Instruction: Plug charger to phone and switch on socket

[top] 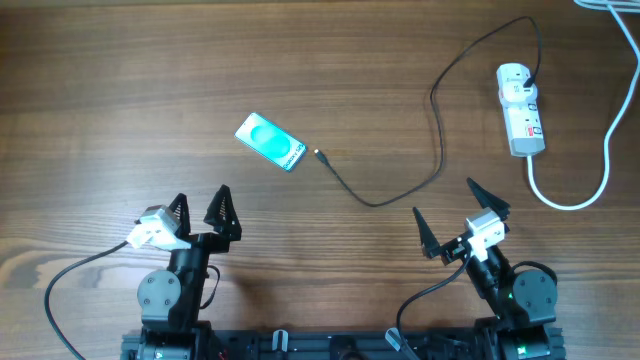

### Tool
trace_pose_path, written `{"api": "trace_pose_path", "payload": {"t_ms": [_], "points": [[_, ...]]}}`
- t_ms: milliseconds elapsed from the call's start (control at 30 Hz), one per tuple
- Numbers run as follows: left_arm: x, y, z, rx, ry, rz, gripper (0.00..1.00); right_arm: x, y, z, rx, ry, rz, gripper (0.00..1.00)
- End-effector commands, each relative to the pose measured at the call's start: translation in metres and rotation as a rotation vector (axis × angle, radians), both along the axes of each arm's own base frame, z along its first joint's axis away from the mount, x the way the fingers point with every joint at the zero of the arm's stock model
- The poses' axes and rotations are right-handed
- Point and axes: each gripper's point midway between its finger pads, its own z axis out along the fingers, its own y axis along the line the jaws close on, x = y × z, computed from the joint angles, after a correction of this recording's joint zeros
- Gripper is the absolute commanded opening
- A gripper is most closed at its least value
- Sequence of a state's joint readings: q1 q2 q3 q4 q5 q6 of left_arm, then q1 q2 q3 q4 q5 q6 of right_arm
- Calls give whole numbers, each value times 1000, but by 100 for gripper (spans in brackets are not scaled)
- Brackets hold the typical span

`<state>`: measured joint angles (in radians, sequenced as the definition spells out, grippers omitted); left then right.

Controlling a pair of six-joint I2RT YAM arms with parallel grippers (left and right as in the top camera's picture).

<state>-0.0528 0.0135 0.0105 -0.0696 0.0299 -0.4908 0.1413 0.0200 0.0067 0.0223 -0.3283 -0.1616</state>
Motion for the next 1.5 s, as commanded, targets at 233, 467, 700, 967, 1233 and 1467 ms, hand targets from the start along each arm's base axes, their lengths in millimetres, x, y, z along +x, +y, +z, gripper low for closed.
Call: {"api": "trace_pose_path", "payload": {"t_ms": [233, 467, 700, 967, 1233, 1467], "points": [[0, 4, -2, 17, 3, 17, 100, 1, -2, 1, 6, -5, -12, 100], [0, 4, -2, 17, 3, 17, 100, 1, -2, 1, 5, -5, -12, 100], [0, 0, -5, 12, 15, -6, 100, 1, -2, 1, 6, -5, -12, 100], [-3, -7, 28, -7, 221, -43, 100, 1, -2, 1, 5, -5, -12, 100], [48, -10, 125, 85, 477, -73, 100, 1, -2, 1, 6, -5, -12, 100], [113, -12, 98, 128, 913, -101, 100, 1, -2, 1, 5, -5, -12, 100]]}}
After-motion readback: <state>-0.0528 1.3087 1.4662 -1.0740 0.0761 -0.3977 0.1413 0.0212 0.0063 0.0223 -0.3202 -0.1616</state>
